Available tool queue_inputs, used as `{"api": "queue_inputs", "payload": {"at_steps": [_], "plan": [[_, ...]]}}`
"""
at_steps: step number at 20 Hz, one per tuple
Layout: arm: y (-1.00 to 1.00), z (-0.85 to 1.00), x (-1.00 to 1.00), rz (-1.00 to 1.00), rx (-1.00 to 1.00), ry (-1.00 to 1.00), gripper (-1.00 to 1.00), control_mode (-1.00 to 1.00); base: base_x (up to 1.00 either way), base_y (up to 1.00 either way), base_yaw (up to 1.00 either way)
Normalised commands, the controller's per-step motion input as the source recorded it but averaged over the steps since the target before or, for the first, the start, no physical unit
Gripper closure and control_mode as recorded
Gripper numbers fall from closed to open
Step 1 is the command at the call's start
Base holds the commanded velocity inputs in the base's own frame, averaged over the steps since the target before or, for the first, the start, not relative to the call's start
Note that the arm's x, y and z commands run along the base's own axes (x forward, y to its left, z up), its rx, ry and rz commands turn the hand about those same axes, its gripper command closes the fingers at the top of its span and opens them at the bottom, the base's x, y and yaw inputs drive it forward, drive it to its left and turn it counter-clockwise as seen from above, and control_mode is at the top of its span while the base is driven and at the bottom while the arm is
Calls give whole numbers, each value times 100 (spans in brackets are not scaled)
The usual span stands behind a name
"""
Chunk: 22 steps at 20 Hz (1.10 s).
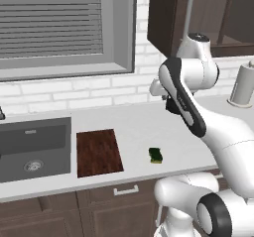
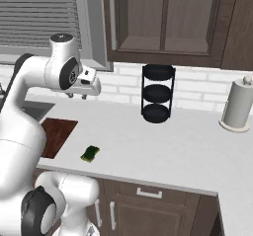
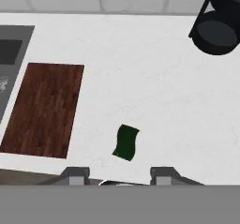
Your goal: Pick up the sponge from the counter and clean the cutting board by briefly scrubbing or pressing down on the cutting board. Once finished, release the sponge.
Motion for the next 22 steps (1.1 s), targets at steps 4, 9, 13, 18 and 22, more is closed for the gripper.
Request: {"api": "queue_inputs", "payload": {"at_steps": [4, 9, 13, 18, 22], "plan": [[0, 0, -31, 0, 0, -7, -100, -100, 0, 0, 0], [0, -5, -69, 0, 4, -18, -100, -100, 0, 0, 0], [0, -41, -40, 0, 0, 0, -100, -100, 0, 0, 0], [0, -39, -15, 0, 0, 0, -100, -100, 0, 0, 0], [0, -32, -6, 0, 0, 0, -100, -100, 0, 0, 0]]}}
